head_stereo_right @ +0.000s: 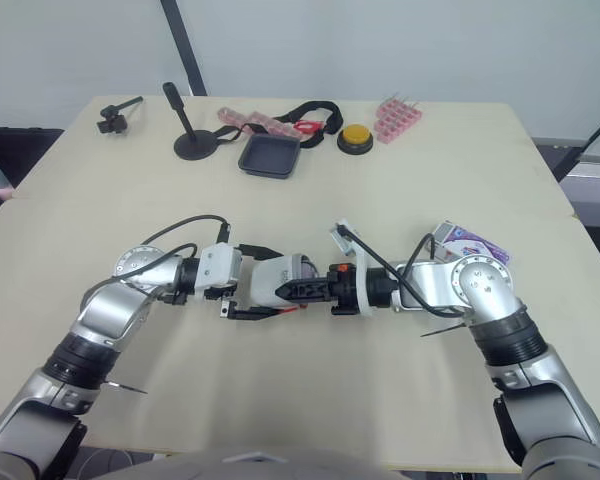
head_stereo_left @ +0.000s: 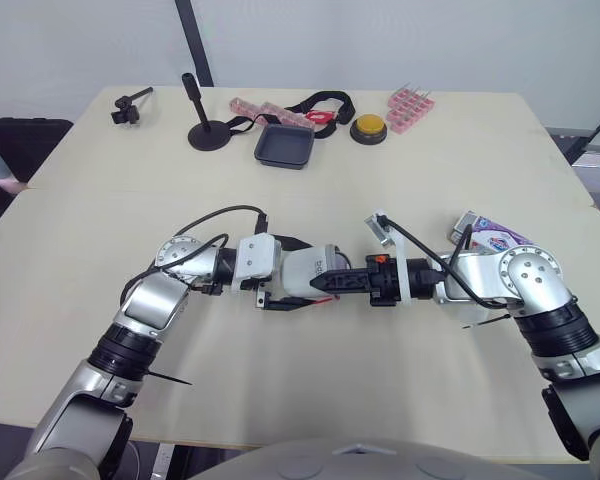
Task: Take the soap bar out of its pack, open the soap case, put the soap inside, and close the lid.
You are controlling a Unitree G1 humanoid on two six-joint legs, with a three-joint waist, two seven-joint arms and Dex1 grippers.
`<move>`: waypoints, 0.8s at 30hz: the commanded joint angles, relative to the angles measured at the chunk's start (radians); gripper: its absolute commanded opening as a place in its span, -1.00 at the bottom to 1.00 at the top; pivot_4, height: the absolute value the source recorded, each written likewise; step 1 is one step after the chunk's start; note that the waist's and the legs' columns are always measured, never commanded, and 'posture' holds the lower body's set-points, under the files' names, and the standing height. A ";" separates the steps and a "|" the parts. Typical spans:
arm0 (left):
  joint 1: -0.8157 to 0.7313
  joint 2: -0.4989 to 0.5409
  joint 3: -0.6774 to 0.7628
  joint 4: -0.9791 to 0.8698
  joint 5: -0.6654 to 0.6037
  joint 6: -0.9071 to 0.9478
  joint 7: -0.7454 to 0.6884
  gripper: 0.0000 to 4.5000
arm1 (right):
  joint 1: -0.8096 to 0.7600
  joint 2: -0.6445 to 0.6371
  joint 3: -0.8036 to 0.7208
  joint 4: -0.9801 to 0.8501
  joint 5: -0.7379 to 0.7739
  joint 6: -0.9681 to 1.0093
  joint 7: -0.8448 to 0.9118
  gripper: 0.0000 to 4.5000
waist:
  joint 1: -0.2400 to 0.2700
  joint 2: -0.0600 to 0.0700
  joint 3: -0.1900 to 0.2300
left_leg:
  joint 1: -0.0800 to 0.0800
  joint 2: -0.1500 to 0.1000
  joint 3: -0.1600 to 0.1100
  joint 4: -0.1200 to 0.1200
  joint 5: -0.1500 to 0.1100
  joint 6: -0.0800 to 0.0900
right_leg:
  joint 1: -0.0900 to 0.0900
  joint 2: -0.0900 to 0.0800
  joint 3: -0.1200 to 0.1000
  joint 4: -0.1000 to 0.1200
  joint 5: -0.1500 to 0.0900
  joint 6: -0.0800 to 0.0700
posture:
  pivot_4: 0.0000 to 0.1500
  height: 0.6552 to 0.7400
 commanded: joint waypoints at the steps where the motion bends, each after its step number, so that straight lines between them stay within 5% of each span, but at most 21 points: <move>1: -0.022 0.012 0.007 0.012 0.010 -0.023 0.004 1.00 | -0.022 0.002 -0.018 -0.034 0.037 -0.019 0.027 -0.05 | 0.000 0.000 0.000 | 0.000 0.000 0.000 0.000 0.000 0.000 | 0.000 0.000 0.000 0.000 0.000 0.000 | 1.00 1.00; 10: -0.011 0.053 0.031 0.009 0.017 -0.035 0.006 1.00 | -0.024 -0.016 -0.047 -0.022 -0.053 -0.023 0.065 -0.05 | 0.001 0.000 0.000 | -0.001 0.000 0.000 0.000 0.000 0.000 | 0.000 0.000 -0.001 0.000 0.000 0.000 | 1.00 1.00; 16: 0.020 0.184 0.055 -0.042 -0.018 0.139 -0.029 1.00 | -0.075 -0.089 -0.063 -0.072 -0.296 -0.004 0.193 -0.05 | -0.004 0.000 0.000 | -0.002 0.000 -0.001 0.001 0.000 0.000 | -0.001 0.000 -0.001 0.000 0.000 0.000 | 1.00 1.00; 24: -0.022 0.116 0.120 -0.083 -0.113 0.212 0.040 1.00 | -0.214 -0.207 0.027 -0.198 -0.722 -0.032 0.412 -0.05 | 0.006 -0.001 0.000 | -0.004 0.000 -0.001 0.002 0.000 0.000 | -0.002 -0.001 -0.002 0.000 0.000 0.000 | 1.00 1.00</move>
